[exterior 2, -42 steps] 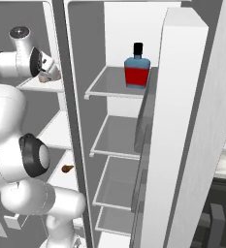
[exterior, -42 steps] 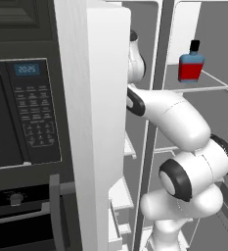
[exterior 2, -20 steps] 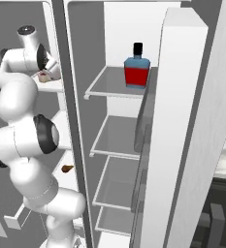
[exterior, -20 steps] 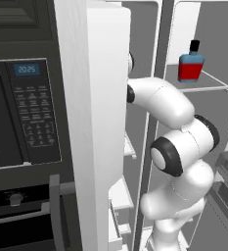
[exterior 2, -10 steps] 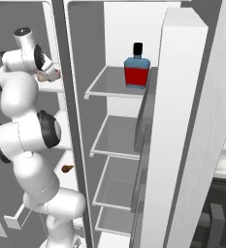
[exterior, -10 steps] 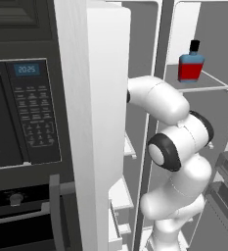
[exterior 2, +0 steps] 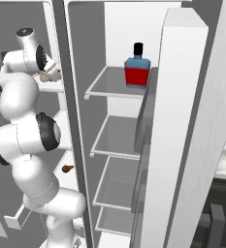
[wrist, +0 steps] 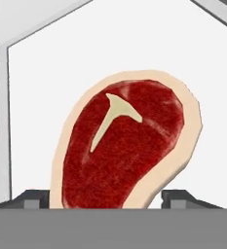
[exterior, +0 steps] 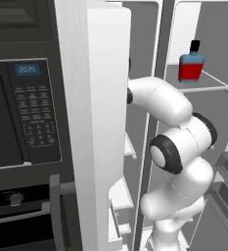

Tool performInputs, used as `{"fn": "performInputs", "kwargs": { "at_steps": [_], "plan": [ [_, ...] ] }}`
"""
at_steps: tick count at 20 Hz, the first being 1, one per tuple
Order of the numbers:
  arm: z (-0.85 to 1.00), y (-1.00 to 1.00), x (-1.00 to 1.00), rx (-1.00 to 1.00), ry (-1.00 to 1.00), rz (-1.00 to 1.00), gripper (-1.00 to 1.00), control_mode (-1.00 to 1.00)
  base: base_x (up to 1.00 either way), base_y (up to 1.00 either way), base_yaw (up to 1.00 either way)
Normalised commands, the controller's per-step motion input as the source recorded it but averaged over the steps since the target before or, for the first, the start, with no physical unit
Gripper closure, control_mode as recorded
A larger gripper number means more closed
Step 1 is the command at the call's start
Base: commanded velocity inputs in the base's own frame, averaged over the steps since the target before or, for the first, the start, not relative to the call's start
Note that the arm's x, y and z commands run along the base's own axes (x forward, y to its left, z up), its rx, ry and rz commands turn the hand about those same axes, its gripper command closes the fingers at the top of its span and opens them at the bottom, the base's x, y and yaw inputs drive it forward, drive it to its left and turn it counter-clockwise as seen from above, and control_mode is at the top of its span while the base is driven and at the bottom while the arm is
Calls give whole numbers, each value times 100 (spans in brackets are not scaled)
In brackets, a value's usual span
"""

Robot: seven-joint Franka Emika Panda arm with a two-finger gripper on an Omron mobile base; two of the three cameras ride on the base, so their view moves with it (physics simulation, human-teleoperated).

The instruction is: Pick up the frozen steak from the freezer, place it on any shelf in the fridge, and close the fridge and freezer doors when done.

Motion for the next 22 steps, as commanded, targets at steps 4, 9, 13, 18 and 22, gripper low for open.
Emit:
{"fn": "performInputs", "kwargs": {
  "at_steps": [4,9,13,18,22],
  "plan": [
    [-3,-86,-1,8,-8,0,100,-100,0,0,0],
    [24,-11,-48,19,-24,0,100,-100,0,0,0],
    [57,-6,-76,30,-23,0,100,-100,0,0,0],
    [52,-19,-100,32,-17,0,100,-100,0,0,0],
    [41,-32,-100,28,-16,0,100,-100,0,0,0]
  ]
}}
